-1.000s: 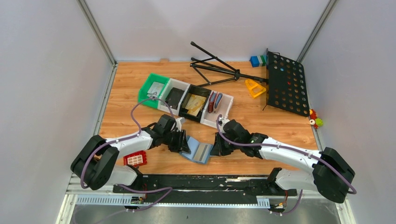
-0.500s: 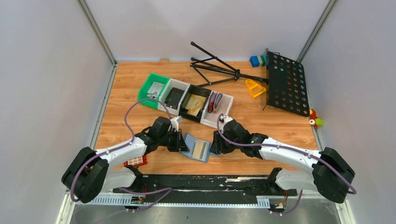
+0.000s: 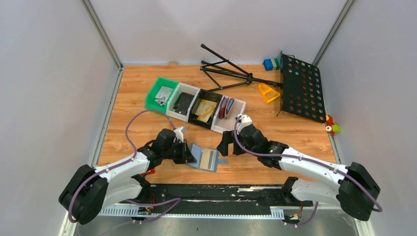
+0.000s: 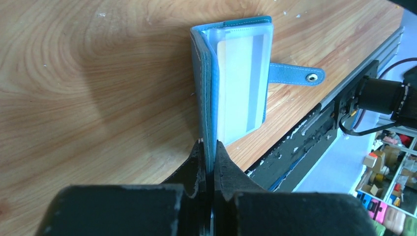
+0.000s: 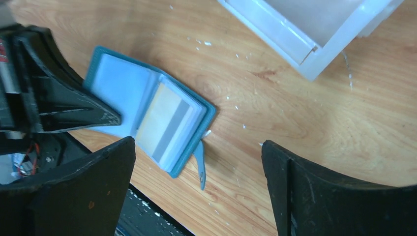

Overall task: Take the credit cards out of the card holder
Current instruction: Pick up the card holder from the center of the board, then move the storage box to the center of the board.

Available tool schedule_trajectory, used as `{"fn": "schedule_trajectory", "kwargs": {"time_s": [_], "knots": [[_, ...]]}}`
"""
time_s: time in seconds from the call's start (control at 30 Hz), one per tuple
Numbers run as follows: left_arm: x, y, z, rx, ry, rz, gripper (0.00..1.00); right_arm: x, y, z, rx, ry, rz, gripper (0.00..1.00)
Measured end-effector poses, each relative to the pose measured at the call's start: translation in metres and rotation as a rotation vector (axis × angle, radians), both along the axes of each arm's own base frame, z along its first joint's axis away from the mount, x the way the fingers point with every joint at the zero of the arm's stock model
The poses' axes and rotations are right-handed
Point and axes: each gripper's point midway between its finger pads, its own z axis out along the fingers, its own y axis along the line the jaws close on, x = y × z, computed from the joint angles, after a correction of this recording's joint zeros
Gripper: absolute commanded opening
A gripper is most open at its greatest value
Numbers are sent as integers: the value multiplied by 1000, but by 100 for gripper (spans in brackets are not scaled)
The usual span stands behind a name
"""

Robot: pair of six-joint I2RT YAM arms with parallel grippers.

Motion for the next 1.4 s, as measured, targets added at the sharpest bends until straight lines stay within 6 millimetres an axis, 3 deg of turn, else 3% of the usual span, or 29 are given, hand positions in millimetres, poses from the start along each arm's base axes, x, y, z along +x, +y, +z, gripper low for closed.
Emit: {"fn": "schedule_trajectory", "kwargs": {"time_s": [0.37, 0.43, 0.47, 0.5, 0.6, 0.73, 0.87, 1.1, 1.4], "knots": [[10, -3, 33, -93, -132, 29, 0, 25, -15, 85, 200, -303, -117, 100], [12, -3, 40, -104, -160, 39, 0, 36, -18, 82, 199, -369, -148, 98], [13, -2, 41, -103, -168, 45, 0, 41, -19, 77, 185, -388, -163, 92], [14, 0, 42, -98, -175, 55, 0, 48, -19, 70, 153, -406, -179, 87], [16, 7, 38, -62, -179, 84, 0, 69, -12, 47, 32, -443, -172, 82], [16, 16, 31, -5, -169, 104, 0, 97, 13, 33, -89, -503, -125, 86], [20, 20, 33, 27, -176, 116, 0, 121, 38, 32, -144, -620, -96, 99], [29, 28, 24, 93, -152, 162, 0, 144, 72, -3, -221, -658, -22, 100], [49, 44, 16, 135, -105, 252, 0, 153, 80, -21, -248, -664, -13, 100]]}}
